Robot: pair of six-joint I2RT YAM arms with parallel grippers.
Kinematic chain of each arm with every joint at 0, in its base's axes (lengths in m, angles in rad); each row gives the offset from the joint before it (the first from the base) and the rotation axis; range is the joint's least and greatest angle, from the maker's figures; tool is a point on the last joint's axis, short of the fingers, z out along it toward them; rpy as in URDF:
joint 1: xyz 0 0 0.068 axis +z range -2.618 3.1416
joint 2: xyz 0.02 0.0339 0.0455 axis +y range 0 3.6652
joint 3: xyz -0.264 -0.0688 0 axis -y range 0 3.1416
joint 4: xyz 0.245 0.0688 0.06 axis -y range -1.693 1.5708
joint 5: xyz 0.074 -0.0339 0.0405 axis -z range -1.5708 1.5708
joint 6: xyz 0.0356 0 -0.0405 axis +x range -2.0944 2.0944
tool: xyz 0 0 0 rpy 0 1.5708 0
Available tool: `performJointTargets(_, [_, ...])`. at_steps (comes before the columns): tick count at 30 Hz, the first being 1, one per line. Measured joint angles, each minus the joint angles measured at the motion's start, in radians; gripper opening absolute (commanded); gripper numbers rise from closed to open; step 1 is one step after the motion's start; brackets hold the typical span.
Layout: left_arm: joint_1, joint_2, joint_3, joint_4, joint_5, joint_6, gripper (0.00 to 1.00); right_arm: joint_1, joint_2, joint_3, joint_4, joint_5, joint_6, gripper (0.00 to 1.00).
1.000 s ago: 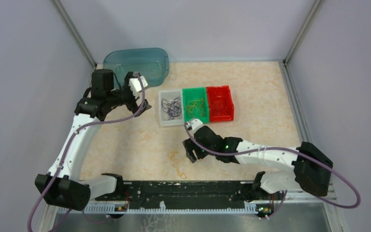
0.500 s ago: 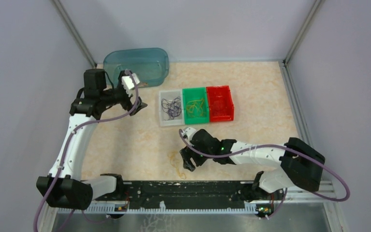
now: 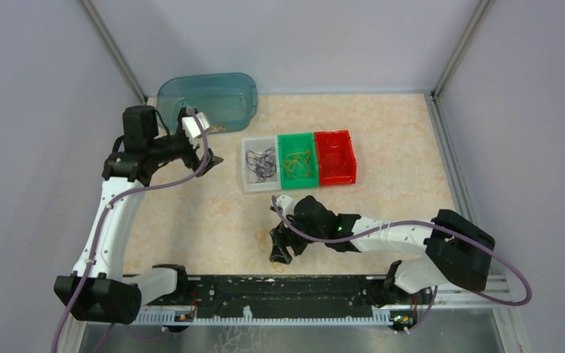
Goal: Untangle the cables
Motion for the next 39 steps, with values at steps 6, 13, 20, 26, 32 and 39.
performJointTargets(6, [0.002,0.000,0.000,0.000,0.002,0.004,0.99,0.029,0.012,0.035,-0.023,-0.018,-0.012,0.56])
performJointTargets(13, [0.002,0.000,0.000,0.000,-0.002,0.006,0.99,0.095,0.130,0.129,-0.065,-0.014,-0.049,0.42])
performJointTargets(20, [0.008,0.000,-0.011,0.000,-0.023,0.006,0.99,0.113,0.206,0.215,-0.201,0.071,-0.099,0.00])
performJointTargets(26, [0.014,-0.015,-0.041,0.001,-0.042,0.008,0.99,0.101,0.170,0.320,-0.333,0.206,-0.150,0.00])
performJointTargets(32, [0.020,-0.051,-0.082,0.001,-0.057,0.024,0.99,-0.012,0.022,0.478,-0.434,0.307,-0.230,0.00])
performJointTargets(39, [0.024,-0.081,-0.108,0.002,-0.058,0.024,0.99,-0.209,-0.093,0.619,-0.433,0.366,-0.323,0.00])
